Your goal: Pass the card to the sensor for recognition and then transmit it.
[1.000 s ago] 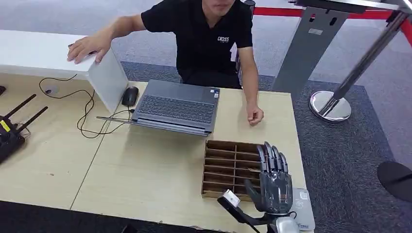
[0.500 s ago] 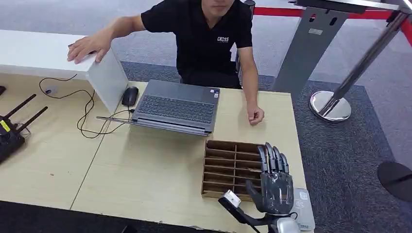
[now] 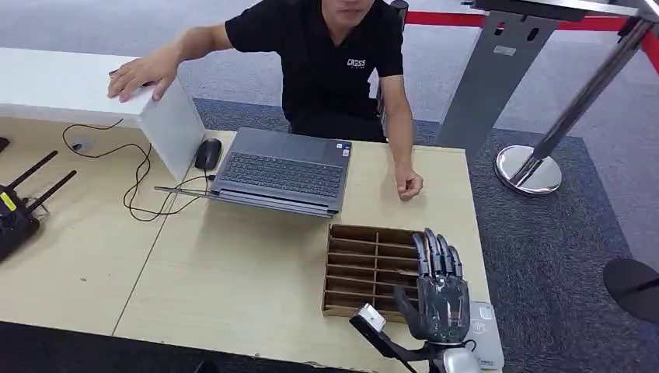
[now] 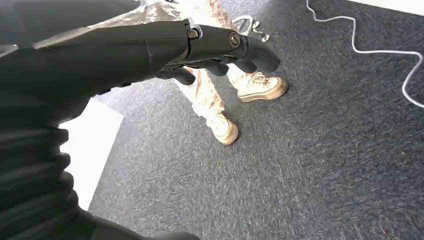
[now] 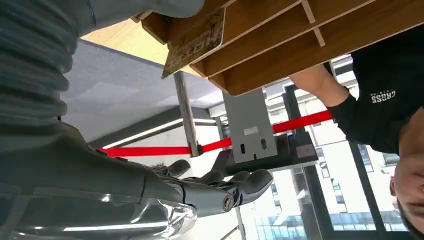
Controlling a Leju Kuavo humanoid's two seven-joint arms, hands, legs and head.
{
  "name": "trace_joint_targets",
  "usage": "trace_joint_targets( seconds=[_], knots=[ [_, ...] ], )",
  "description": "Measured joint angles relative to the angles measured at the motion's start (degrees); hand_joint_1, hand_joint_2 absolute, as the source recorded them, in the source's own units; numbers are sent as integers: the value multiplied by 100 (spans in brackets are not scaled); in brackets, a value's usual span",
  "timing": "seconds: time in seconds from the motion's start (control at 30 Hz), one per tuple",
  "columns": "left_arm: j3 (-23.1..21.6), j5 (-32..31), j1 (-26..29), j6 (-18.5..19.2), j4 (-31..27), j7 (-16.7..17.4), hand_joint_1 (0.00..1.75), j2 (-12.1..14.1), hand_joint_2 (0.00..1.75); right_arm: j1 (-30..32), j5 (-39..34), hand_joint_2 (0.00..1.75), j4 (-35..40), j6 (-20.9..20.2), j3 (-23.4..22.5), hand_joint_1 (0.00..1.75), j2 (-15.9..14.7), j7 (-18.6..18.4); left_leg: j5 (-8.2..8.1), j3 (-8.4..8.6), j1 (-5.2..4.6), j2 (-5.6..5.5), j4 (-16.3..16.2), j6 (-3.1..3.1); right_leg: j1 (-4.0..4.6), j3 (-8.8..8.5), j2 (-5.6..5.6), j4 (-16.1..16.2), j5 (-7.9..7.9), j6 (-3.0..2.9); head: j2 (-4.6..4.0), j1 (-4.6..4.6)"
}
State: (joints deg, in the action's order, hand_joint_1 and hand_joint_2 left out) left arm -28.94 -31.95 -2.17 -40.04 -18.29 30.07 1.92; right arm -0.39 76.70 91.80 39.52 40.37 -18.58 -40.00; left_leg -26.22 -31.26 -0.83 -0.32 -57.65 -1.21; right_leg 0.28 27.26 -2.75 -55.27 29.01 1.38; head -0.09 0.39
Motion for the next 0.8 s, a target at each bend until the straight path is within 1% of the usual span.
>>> trace_joint_targets(
  seconds=[0.2, 0.27, 0.37, 0.4, 0.43, 0.5, 0.77, 0.8],
  knots=[
    [2, -2, 0, 0, 0, 0, 0, 0, 175, -2, -7, 175, -13, 0, 0, 17, 0, 0, 0, 0, 0, 0, 0, 0, 0, 0, 0, 0, 0, 0, 0, 0],
    [2, -2, 0, 0, 0, 0, 0, 0, 175, -2, -7, 175, -26, 2, 0, 23, -2, 0, 0, 0, 0, 0, 0, 0, 0, 0, 0, 0, 0, 0, 0, 0],
    [2, -2, 0, 0, 0, 0, 0, 0, 175, -2, -13, 175, -46, 4, 0, 21, 0, 0, 0, -1, 0, 0, 0, 0, 0, 0, 0, 0, 0, 0, 0, 0],
    [2, -2, 0, 0, 0, -2, 0, 0, 175, -3, -33, 175, -48, 4, 0, 17, 0, 0, 0, -1, 0, 0, 0, 0, 0, 0, 0, 0, 0, 0, 0, 0],
    [2, -4, 0, 0, 0, -9, 0, 0, 175, -5, -52, 175, -50, 4, 0, 17, 0, 0, 0, -1, 0, 0, 0, 0, 0, 0, 0, 0, 0, 0, 0, 0],
    [4, -7, -1, 0, 0, -24, 0, 0, 175, -26, -83, 175, -59, 7, 7, 23, 0, 0, 0, 0, 0, 0, 0, 0, 0, -1, 0, 0, 0, 0, 0, -2],
    [2, -11, -1, 0, 0, -41, 0, 0, 175, -124, -170, 175, -107, 7, 15, 23, 26, 0, 0, 0, 0, 0, 0, 0, 0, -1, 0, 0, 0, 0, 0, 0],
    [4, -15, -1, 0, 0, -44, 0, 0, 175, -131, -175, 175, -107, 7, 15, 30, 28, 0, 0, 0, 0, 0, 0, 0, 0, -1, 0, 0, 0, 0, 0, 0]
  ],
)
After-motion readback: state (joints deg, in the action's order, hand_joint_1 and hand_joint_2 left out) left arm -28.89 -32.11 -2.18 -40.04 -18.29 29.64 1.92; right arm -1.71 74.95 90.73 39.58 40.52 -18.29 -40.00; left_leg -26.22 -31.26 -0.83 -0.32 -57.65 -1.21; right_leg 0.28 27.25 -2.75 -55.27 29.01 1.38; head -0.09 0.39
